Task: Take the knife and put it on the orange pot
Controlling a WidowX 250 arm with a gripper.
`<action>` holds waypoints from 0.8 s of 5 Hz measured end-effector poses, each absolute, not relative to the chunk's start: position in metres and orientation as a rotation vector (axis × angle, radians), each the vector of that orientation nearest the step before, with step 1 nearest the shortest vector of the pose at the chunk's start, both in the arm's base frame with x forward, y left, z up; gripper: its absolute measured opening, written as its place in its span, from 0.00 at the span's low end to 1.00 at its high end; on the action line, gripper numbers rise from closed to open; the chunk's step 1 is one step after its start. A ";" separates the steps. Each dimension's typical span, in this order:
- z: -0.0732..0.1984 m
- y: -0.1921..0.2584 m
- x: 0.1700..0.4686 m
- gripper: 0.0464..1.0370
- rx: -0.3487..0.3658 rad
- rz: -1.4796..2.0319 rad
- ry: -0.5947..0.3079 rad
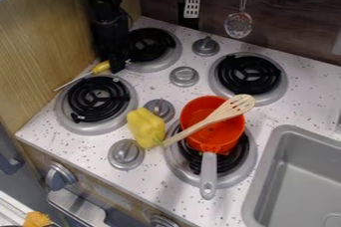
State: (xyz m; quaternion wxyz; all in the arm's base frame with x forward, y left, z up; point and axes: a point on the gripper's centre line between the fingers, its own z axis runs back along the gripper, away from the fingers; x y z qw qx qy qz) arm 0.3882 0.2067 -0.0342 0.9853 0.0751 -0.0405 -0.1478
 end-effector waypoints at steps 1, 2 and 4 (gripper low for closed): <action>-0.031 0.208 0.387 0.42 0.219 -0.323 -0.087; -0.030 0.209 0.385 0.41 0.254 -0.362 -0.069; 0.019 0.200 0.379 0.24 0.336 -0.317 -0.022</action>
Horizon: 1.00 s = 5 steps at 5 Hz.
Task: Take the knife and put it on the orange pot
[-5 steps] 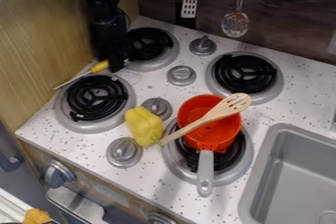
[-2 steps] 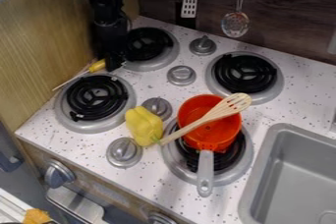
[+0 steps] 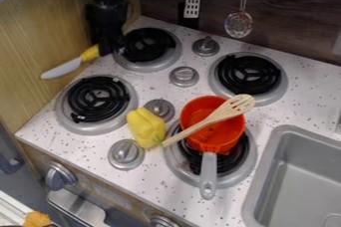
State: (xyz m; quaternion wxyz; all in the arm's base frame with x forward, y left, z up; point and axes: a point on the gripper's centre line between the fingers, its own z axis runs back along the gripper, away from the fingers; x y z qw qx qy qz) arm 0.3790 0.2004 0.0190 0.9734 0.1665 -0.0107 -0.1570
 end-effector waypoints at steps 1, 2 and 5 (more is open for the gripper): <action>0.032 0.191 0.376 0.24 0.343 -0.288 0.000; 0.037 0.174 0.371 0.24 0.286 -0.177 0.029; 0.054 0.072 0.339 0.24 0.072 0.053 0.068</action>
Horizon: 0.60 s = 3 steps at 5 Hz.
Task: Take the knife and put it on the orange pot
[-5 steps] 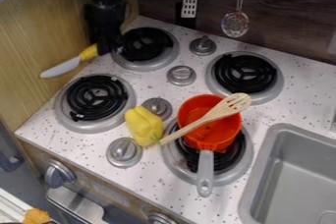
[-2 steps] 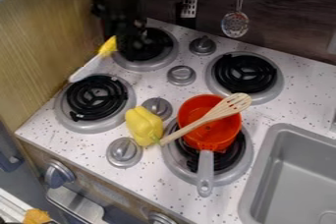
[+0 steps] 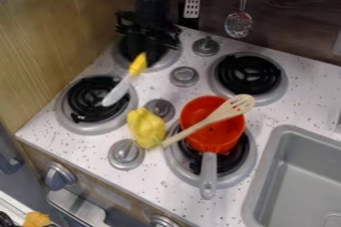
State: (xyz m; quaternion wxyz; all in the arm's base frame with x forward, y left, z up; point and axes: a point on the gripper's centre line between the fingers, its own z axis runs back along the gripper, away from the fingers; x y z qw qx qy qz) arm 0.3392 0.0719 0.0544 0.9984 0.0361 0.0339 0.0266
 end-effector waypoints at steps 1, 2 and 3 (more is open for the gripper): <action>0.052 0.048 0.328 0.24 0.054 0.034 0.068; 0.053 0.025 0.327 0.24 0.022 -0.015 0.086; 0.053 0.010 0.327 0.24 0.009 -0.125 0.087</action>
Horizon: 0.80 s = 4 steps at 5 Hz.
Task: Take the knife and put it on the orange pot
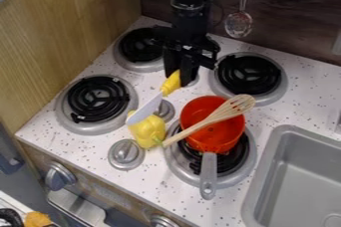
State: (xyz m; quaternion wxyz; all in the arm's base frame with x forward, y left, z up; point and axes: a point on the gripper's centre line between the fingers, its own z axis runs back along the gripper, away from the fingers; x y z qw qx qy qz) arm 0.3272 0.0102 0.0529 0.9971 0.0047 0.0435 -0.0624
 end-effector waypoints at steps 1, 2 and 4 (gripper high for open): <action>0.049 -0.001 0.329 0.24 -0.017 -0.167 0.066; 0.047 -0.012 0.329 0.24 -0.004 -0.222 0.018; 0.043 -0.019 0.334 0.24 0.016 -0.308 -0.031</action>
